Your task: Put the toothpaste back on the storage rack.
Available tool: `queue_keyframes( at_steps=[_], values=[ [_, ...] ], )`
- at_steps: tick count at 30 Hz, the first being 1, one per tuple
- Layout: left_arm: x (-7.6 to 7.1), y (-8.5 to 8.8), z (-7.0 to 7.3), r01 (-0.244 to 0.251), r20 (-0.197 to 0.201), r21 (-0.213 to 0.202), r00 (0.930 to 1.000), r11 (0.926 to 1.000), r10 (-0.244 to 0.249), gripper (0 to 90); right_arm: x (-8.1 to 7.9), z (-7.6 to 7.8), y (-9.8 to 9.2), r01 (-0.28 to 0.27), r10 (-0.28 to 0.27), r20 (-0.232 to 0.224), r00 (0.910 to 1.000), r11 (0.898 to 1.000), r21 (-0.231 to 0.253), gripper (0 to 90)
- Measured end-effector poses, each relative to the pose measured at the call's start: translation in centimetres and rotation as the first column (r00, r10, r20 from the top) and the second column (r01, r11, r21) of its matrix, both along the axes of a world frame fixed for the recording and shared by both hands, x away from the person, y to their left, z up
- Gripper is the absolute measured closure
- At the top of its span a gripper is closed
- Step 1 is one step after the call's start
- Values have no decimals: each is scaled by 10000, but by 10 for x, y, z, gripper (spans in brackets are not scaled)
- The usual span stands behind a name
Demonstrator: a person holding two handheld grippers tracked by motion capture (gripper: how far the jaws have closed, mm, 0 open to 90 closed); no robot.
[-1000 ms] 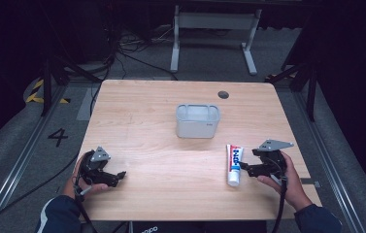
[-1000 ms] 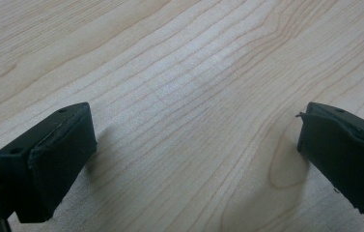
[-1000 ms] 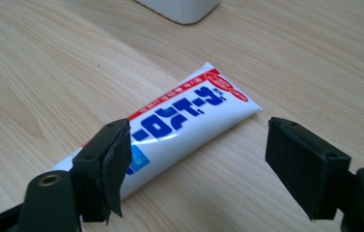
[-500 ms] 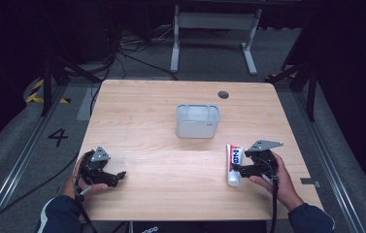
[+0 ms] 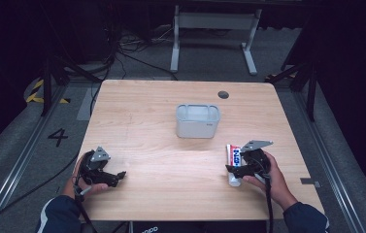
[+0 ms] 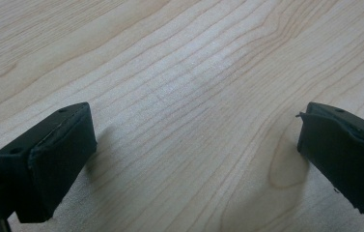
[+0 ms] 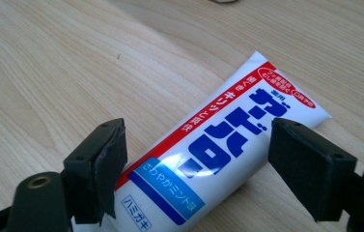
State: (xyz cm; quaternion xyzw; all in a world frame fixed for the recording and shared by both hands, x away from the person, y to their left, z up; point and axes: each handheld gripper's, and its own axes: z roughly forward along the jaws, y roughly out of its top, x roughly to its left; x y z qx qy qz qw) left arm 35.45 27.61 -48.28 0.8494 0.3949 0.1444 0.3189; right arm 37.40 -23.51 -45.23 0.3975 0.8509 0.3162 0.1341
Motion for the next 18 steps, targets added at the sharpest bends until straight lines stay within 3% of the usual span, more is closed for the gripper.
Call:
queue_keyframes(
  at_steps=[4,8,12,18],
  values=[
    [0,0,0,-1,0,-4,10000,10000,1,6,1,-4,3,227,-231,-139,9996,9993,-305,176],
    [0,0,0,21,-4,-13,10000,10000,-21,5,4,-7,3,316,-325,-307,9990,9990,-306,171],
    [0,0,0,-8,-25,-36,10000,10000,8,5,9,-5,4,265,-281,-371,9989,9988,-419,222],
    [0,0,0,-7,-30,-36,10000,10000,7,5,21,-3,8,396,-439,-601,9972,9967,-703,224]
  ],
)
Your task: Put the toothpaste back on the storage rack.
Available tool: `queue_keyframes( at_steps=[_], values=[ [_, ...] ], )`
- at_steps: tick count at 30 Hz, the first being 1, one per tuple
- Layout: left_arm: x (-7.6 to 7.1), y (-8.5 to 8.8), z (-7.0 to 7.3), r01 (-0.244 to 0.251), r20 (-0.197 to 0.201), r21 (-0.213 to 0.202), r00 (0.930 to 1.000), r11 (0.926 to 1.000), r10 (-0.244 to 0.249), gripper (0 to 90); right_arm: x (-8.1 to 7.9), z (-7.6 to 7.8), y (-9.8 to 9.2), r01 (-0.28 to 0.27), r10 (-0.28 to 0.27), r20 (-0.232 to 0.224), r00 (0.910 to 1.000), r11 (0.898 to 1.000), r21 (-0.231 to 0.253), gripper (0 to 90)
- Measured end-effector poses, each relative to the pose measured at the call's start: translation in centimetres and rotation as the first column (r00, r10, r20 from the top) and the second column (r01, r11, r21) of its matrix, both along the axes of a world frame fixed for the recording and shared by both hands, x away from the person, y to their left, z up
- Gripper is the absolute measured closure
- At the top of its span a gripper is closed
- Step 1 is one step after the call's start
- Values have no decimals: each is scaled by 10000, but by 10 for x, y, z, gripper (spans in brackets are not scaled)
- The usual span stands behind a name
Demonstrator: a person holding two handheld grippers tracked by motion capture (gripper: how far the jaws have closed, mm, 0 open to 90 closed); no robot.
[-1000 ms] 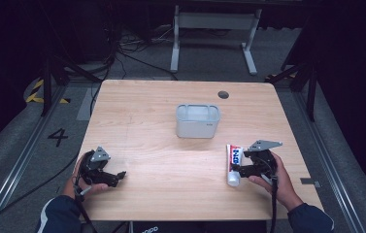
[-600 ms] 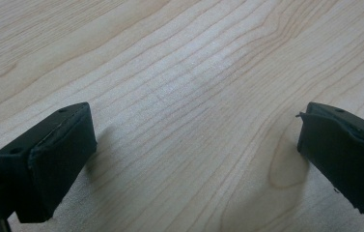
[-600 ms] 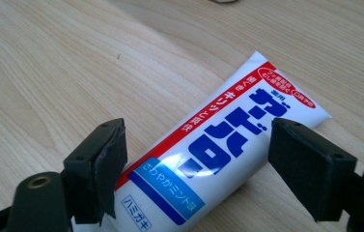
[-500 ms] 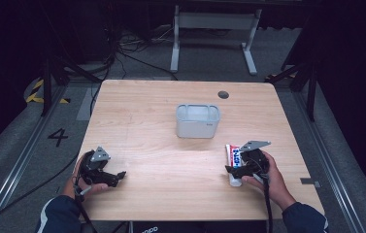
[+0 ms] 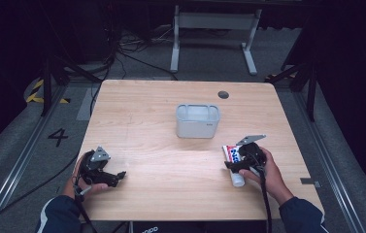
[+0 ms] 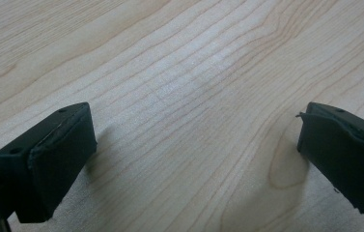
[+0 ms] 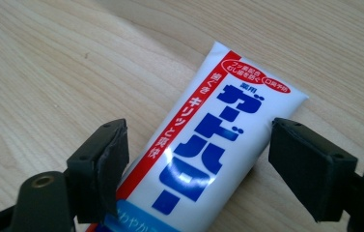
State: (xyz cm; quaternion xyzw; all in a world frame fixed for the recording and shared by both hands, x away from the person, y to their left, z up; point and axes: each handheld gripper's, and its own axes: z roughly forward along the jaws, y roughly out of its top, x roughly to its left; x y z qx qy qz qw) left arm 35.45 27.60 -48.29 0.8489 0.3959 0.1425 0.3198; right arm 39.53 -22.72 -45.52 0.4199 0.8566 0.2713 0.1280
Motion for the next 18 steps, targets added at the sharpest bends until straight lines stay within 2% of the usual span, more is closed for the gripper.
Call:
queue_keyframes(
  at_steps=[6,10,14,18],
  values=[
    [0,0,0,2,4,2,10000,10000,-2,5,11,-1,2,206,-209,-533,9984,9998,-63,225],
    [0,0,0,3,2,-2,10000,10000,-3,5,17,-5,7,177,-206,-902,9957,9993,-324,238],
    [0,0,0,6,3,2,10000,10000,-6,5,19,-5,14,163,-214,-766,9968,9976,-673,263],
    [0,0,0,6,5,5,10000,10000,-6,5,19,-3,17,55,-110,-747,9971,9973,-729,307]
  ],
)
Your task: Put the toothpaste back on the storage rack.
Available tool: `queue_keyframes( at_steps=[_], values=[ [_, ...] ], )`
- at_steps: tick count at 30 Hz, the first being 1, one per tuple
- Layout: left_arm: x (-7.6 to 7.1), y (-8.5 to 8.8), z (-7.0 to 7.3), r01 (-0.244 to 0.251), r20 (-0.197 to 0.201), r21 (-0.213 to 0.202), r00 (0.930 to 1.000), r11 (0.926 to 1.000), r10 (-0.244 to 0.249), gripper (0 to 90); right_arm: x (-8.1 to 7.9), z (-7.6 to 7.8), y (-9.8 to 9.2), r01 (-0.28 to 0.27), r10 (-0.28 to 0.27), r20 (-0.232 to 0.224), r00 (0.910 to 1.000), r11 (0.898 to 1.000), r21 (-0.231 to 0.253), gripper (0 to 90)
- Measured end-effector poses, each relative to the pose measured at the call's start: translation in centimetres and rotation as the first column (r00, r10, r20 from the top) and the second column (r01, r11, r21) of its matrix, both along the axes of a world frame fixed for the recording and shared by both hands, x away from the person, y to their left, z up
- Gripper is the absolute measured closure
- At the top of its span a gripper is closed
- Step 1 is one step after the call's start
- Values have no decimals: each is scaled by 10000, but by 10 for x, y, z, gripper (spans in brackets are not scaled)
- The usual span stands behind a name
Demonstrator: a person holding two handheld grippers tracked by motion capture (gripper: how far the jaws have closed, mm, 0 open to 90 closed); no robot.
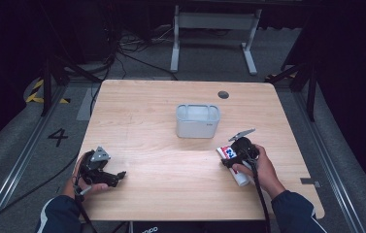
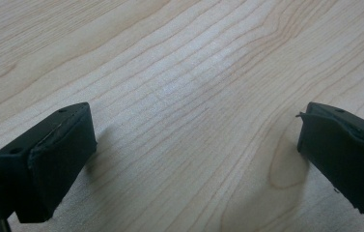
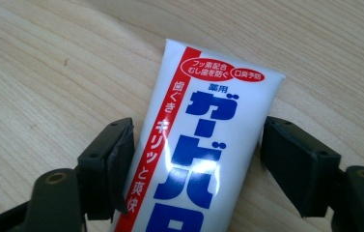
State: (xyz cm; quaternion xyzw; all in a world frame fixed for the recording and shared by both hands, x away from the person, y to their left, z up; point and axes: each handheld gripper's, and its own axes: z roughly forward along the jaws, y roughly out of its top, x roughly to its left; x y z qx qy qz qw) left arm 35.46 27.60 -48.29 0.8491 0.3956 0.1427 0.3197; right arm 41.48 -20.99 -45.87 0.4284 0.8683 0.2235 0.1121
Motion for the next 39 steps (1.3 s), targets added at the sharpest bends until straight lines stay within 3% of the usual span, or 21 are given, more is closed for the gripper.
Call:
queue_keyframes(
  at_steps=[7,21,28,32,36,39],
  values=[
    [0,0,0,-2,-4,-6,10000,10000,2,5,-2,1,3,-295,294,32,9996,9995,115,405],
    [1,0,0,23,-54,20,10000,10000,-22,6,-1,4,3,-916,915,-159,9957,9958,-78,494],
    [1,0,0,31,-44,37,10000,10000,-31,6,-2,8,-1,-1162,1165,-174,9930,9931,166,573],
    [1,-1,0,-23,-15,-8,10000,10000,23,6,-2,8,-1,-1323,1325,-204,9910,9912,101,559],
    [2,-1,0,-9,5,-8,10000,10000,9,6,-1,6,4,-1539,1523,-485,9871,9876,-297,462],
    [2,-1,0,-16,-27,4,10000,10000,16,6,0,6,6,-1532,1514,-525,9871,9877,-318,440]
  ],
)
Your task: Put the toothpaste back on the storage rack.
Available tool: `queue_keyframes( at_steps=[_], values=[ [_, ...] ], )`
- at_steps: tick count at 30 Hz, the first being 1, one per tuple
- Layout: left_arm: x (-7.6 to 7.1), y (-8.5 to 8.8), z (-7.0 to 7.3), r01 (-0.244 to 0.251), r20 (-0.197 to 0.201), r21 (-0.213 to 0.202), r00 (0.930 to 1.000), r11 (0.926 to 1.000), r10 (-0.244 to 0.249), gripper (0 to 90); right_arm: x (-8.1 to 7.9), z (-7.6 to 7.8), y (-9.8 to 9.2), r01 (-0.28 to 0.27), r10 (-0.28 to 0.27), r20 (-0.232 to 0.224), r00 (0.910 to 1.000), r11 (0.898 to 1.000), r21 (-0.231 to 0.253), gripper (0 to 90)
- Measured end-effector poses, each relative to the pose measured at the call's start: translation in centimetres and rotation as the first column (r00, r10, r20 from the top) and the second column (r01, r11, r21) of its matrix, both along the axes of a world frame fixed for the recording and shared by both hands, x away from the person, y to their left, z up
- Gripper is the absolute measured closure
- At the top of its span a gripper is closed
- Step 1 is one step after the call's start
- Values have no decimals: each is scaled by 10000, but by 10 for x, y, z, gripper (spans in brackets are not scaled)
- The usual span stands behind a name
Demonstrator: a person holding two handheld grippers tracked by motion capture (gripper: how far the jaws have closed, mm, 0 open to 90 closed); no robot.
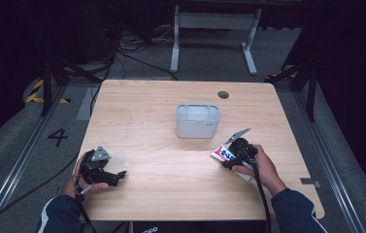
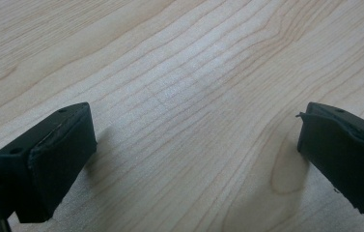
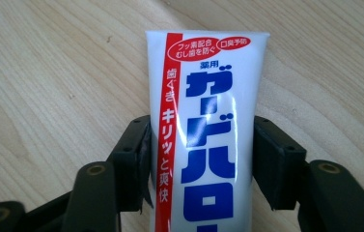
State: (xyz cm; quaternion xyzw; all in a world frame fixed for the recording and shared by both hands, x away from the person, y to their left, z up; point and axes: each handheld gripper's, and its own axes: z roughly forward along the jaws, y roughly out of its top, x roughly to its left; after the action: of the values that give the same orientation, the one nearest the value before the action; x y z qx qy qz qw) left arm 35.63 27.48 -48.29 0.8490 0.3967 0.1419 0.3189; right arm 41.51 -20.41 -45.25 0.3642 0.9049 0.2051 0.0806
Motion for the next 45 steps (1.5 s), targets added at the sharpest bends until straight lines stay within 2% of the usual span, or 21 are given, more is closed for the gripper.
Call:
queue_keyframes(
  at_steps=[4,10,14,19,26,31,35,38,44,45],
  values=[
    [0,0,0,-39,1,-27,10000,10000,39,6,4,0,2,-15,15,-43,10000,10000,-59,425],
    [0,0,0,-25,16,-6,10000,10000,25,6,3,1,0,-124,124,-25,9999,9999,-42,525],
    [0,0,0,-38,7,-25,10000,10000,38,6,2,3,-3,-155,156,-28,9999,9997,207,588],
    [0,0,0,-41,-10,-40,10000,10000,41,6,1,4,-6,-246,246,-19,9997,9990,376,625],
    [1,0,0,36,121,77,9999,10000,-37,6,-2,7,-9,-392,391,28,9992,9975,590,646],
    [0,0,0,13,71,44,10000,10000,-14,6,-2,8,-14,-376,369,93,9993,9945,982,646],
    [0,0,0,15,89,54,10000,10000,-16,6,-5,13,-21,-401,361,312,9989,9897,1376,648],
    [1,0,0,33,126,70,9999,10000,-34,6,-7,18,-26,-346,234,660,9975,9839,1751,648],
    [1,0,0,53,160,123,9999,9999,-55,6,-10,25,-36,-184,-141,1243,9921,9663,2566,648],
    [0,0,0,-38,4,-10,10000,10000,38,6,-11,27,-37,-190,-187,1344,9907,9617,2735,648]
  ],
)
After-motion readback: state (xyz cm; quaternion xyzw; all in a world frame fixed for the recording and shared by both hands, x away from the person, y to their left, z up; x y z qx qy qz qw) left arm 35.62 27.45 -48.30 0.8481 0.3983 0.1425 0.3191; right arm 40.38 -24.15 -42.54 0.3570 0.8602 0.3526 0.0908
